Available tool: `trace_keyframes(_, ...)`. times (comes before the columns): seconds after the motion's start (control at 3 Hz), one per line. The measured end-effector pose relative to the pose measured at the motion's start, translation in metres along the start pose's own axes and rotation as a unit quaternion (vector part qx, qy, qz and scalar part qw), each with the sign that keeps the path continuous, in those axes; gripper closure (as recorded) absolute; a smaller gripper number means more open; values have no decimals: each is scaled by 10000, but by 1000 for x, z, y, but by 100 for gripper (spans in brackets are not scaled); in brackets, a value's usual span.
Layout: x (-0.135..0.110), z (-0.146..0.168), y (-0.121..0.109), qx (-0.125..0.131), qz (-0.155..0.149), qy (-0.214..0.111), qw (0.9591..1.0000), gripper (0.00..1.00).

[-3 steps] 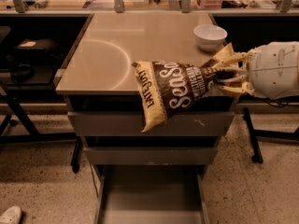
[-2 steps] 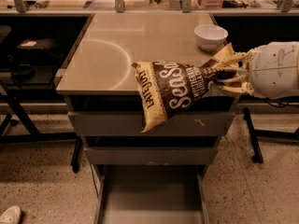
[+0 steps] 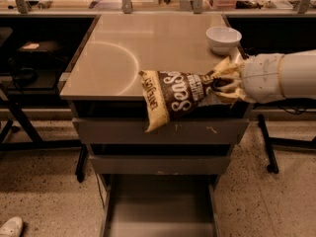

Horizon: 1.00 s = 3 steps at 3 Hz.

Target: Pick brown chip bag from bottom drawer and place on counter

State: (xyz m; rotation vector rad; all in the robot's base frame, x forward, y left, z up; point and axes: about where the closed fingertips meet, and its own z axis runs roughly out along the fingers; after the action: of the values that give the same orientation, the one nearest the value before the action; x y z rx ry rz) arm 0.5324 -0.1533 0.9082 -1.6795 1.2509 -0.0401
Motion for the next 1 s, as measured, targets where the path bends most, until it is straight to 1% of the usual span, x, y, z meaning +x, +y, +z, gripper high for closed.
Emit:
trace_keyframes(0.33, 30, 47, -30, -62, 484, 63, 9988, 100)
trace_keyframes(0.67, 48, 87, -81, 147, 882, 232, 9957, 100)
trace_keyframes(1.0, 64, 120, -143, 512, 1272, 488, 9894, 100)
